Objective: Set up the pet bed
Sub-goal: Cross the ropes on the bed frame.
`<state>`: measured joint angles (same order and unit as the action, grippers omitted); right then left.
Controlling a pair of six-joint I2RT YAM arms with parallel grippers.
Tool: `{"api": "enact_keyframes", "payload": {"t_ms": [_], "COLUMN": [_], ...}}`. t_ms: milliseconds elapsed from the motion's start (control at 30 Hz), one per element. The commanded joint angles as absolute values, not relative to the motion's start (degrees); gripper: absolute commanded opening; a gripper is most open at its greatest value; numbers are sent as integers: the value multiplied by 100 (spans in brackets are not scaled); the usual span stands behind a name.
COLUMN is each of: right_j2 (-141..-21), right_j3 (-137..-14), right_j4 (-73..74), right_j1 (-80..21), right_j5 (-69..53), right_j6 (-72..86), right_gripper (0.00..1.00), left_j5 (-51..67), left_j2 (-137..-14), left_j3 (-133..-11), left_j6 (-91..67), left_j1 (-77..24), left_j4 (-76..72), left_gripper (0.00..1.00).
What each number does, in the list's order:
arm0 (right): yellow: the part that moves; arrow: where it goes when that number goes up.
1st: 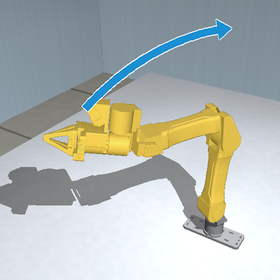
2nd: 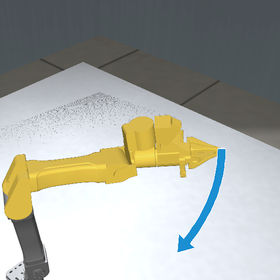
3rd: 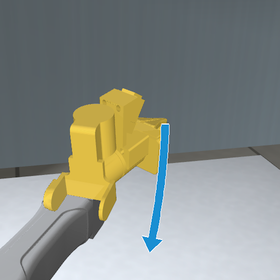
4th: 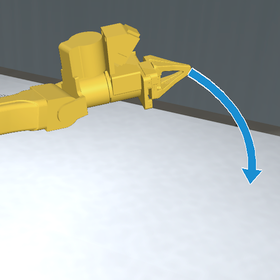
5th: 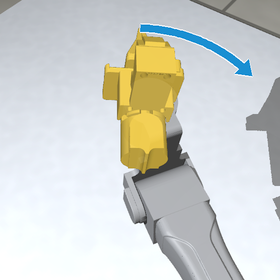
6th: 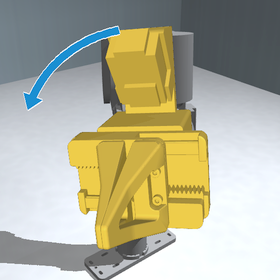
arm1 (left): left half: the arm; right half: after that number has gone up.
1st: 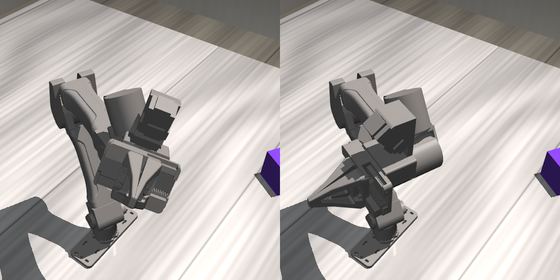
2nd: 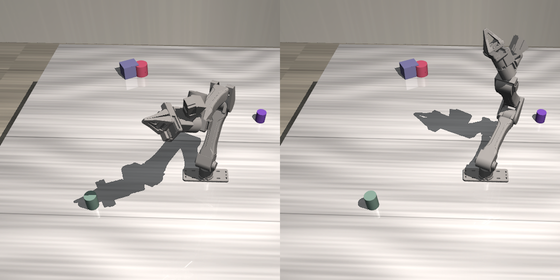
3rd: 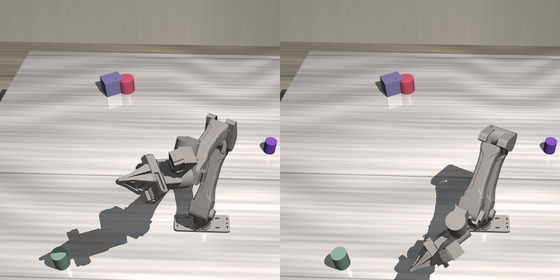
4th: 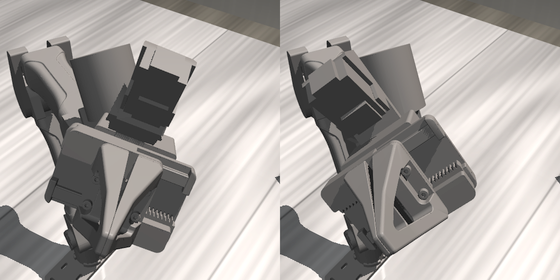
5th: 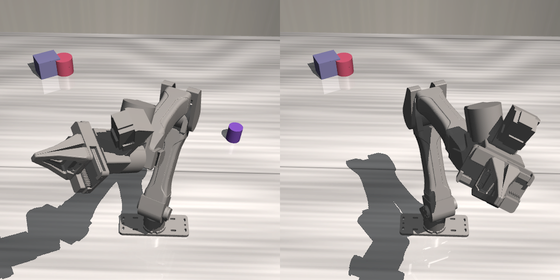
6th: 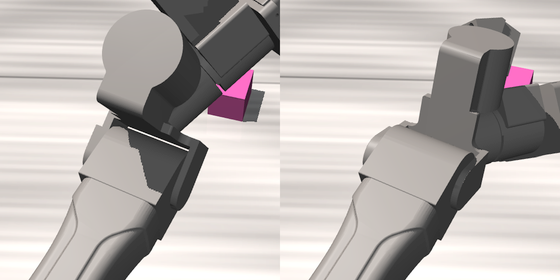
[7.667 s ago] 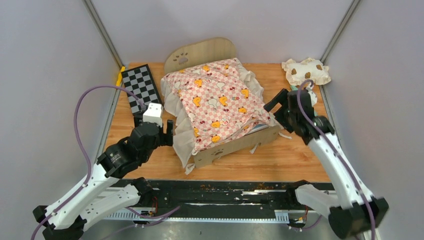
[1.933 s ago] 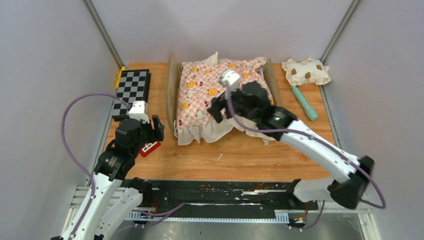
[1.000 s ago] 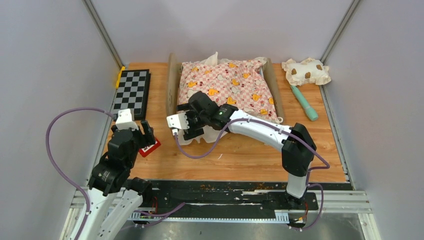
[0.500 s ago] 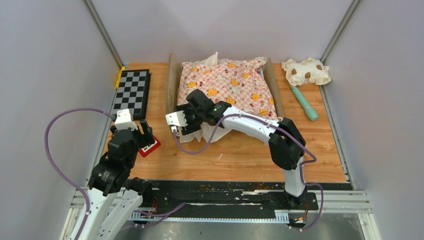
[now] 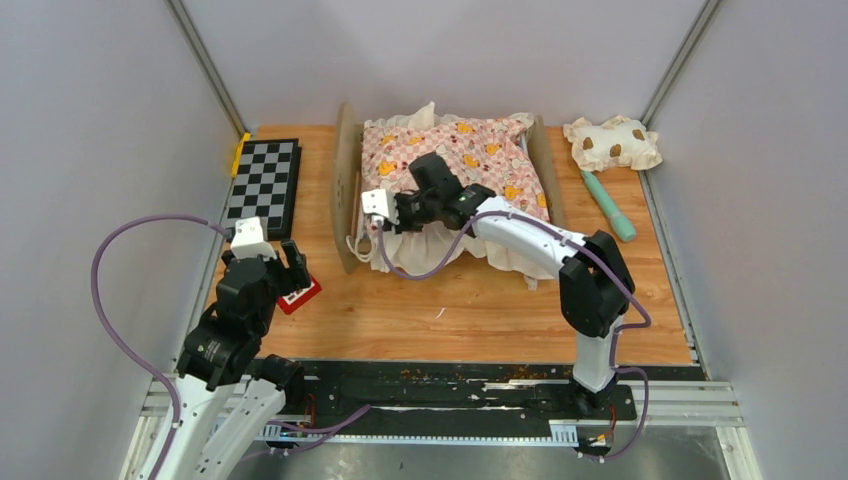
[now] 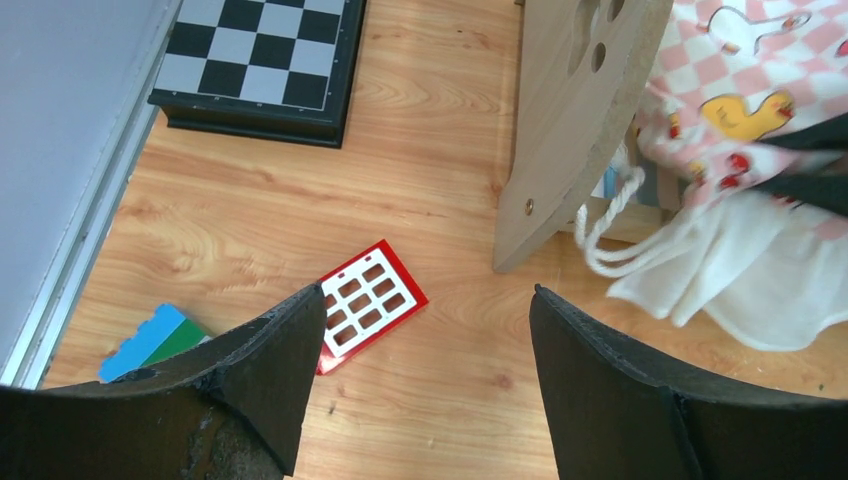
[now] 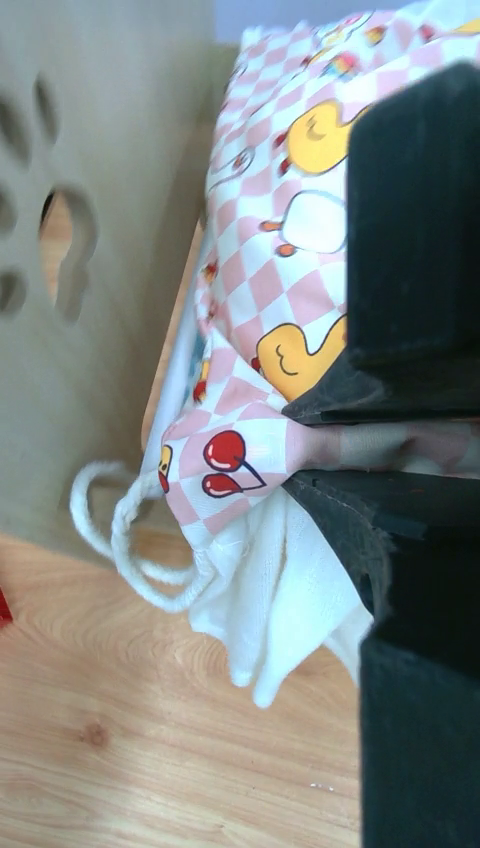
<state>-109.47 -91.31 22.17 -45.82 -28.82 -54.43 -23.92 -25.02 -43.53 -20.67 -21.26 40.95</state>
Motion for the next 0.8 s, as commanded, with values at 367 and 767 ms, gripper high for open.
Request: {"api": "enact_keyframes", "payload": {"t_ms": [367, 767], "right_j2": [-10195, -10259], "right_j3": [-8296, -8083], "right_j4": [81, -1001], "right_j1": [-3460, -2948], "right_j5": [-4744, -4926], "right_j6": [-3301, -1957], "right_gripper": [2, 2], "left_j5": [-1329, 334], "left_j2": [-2671, -4355], "left_j3": [-4144, -4995], "left_j6": [-1749, -1501], "left_j1": [-2127, -2127], "left_j4": [2993, 1949], "left_gripper": [83, 71]}}
